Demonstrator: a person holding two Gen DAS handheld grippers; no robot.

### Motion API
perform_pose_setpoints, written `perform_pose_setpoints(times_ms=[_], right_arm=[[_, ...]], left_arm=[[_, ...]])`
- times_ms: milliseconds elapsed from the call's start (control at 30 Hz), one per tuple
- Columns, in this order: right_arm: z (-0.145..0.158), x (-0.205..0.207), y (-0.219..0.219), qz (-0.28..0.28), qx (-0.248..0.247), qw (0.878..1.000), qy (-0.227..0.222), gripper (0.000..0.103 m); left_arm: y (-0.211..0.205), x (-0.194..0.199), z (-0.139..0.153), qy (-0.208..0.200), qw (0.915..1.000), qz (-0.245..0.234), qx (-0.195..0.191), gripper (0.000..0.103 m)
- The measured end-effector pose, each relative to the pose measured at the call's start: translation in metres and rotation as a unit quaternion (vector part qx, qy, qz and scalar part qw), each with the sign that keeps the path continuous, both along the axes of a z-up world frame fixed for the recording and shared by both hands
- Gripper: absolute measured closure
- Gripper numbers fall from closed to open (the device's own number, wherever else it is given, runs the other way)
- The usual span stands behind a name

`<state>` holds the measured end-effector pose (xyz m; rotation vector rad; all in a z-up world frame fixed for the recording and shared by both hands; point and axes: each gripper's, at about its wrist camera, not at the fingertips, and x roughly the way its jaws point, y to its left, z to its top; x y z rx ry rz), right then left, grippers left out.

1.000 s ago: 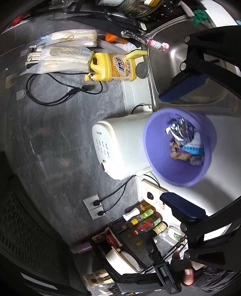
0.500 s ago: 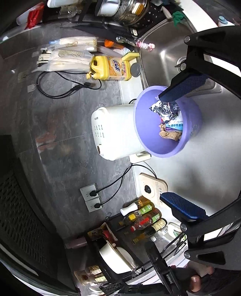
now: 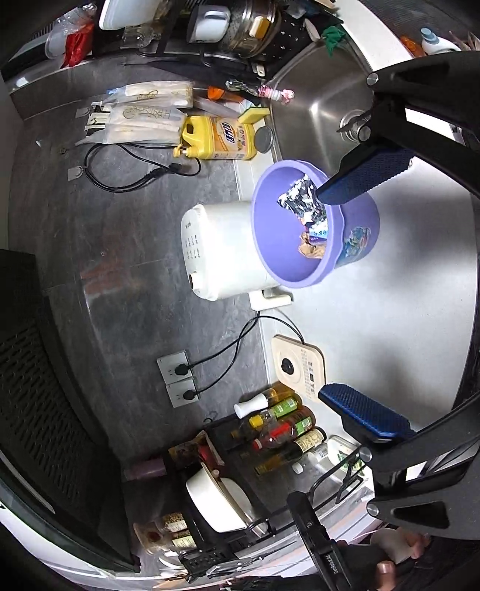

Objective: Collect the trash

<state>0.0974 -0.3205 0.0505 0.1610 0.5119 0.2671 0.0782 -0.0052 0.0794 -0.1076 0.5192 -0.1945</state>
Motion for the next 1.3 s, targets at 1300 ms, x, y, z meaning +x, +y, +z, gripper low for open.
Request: perform_pose_setpoints(times_ms=[1300], right_arm=[[-0.005,-0.029,0.028,0.040,-0.040,0.998,0.000,0.008]], left_arm=[[0.009,-0.030,-0.014,0.009,0.9999,0.011,-0.008,0.006]])
